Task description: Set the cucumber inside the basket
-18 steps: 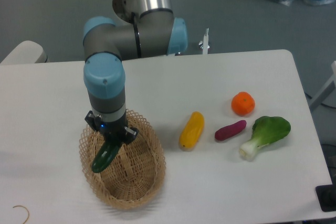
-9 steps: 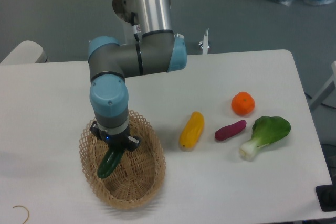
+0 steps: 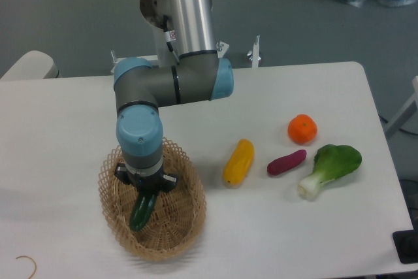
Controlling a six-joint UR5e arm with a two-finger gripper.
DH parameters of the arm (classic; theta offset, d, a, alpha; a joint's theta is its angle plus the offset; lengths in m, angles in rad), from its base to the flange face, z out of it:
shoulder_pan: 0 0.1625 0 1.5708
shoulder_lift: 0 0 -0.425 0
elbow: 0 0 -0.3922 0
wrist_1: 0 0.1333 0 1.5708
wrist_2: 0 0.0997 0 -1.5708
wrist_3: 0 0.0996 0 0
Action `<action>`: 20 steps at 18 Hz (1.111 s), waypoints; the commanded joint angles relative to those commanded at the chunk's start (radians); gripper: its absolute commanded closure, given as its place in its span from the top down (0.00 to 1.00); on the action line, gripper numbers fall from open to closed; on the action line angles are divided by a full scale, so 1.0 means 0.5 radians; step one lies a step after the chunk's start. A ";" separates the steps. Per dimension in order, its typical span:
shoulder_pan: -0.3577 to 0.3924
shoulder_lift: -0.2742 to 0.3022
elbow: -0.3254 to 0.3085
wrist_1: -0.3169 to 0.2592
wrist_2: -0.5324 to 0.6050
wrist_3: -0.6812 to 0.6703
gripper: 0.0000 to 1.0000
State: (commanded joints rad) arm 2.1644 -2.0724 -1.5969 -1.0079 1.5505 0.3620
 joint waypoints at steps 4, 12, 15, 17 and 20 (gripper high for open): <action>0.000 0.025 -0.015 0.077 0.163 0.000 1.00; 0.178 0.153 0.162 0.120 0.172 0.254 1.00; 0.319 0.245 0.172 0.108 0.169 0.502 1.00; 0.408 0.303 0.166 0.092 0.169 0.769 1.00; 0.595 0.392 0.178 -0.064 0.163 1.204 1.00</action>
State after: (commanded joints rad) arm 2.4617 -1.8762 -1.5079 -1.0398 1.6322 0.9641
